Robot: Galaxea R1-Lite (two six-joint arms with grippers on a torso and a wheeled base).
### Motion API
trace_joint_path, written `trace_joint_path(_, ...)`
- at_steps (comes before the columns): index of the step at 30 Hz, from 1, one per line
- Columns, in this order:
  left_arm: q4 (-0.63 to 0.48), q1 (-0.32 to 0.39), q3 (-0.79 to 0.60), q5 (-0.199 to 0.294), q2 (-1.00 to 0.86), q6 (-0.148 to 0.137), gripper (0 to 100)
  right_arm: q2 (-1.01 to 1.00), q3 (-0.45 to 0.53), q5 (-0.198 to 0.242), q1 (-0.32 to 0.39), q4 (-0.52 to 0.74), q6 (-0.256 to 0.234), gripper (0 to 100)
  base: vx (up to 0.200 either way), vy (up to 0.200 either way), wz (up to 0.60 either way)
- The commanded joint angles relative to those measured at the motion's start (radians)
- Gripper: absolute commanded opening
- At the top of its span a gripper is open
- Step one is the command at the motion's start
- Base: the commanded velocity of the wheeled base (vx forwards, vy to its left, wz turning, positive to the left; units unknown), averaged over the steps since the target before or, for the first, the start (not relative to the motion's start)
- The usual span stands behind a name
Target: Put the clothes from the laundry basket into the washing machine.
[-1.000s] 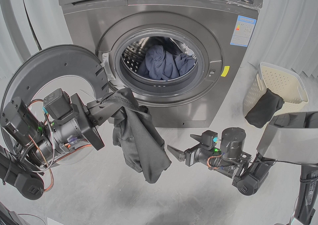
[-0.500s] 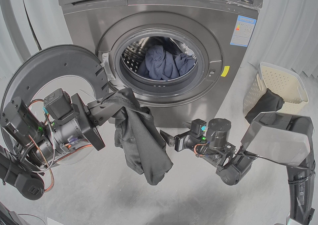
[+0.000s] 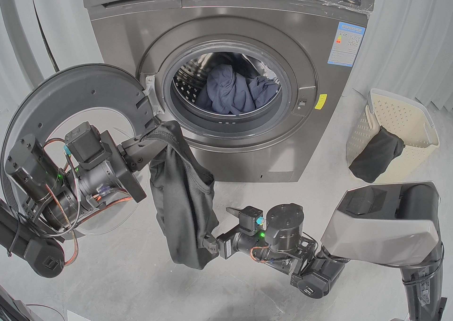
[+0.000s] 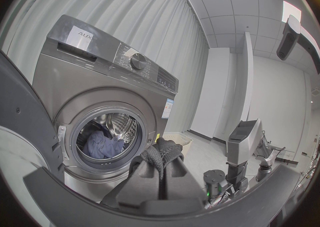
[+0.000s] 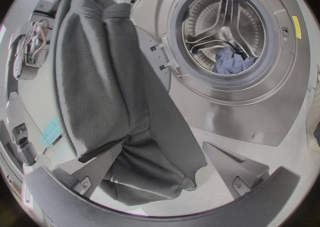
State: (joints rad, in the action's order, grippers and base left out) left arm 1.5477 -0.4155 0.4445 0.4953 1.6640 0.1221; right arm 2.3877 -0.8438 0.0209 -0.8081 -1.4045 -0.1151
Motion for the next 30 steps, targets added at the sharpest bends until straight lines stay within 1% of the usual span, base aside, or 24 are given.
trace_joint_path(1,0.000,0.021,0.007,0.002,0.011,0.008,0,-0.019,0.012,-0.002,-0.037,0.001,-0.001,100,0.000,0.000,0.00)
trace_joint_path(11,0.000,0.021,0.007,0.008,-0.001,0.010,0,-0.018,0.012,-0.002,0.003,-0.002,-0.005,100,0.000,0.000,0.00)
trace_joint_path(15,0.000,0.023,0.010,0.008,-0.003,0.010,0,-0.016,0.012,-0.002,0.001,-0.004,-0.005,100,0.000,0.000,0.00)
trace_joint_path(22,0.000,0.035,0.031,0.000,-0.006,0.010,0,-0.004,0.012,-0.002,-0.046,-0.010,-0.006,100,0.000,0.000,0.00)
trace_joint_path(25,0.000,0.040,0.062,-0.001,-0.007,0.013,0,-0.002,0.003,-0.002,-0.066,-0.010,-0.006,100,0.000,0.000,0.00)
trace_joint_path(30,0.000,0.027,0.065,-0.001,-0.020,0.013,0,0.028,-0.043,-0.004,-0.092,-0.008,-0.011,100,0.000,0.000,0.00)
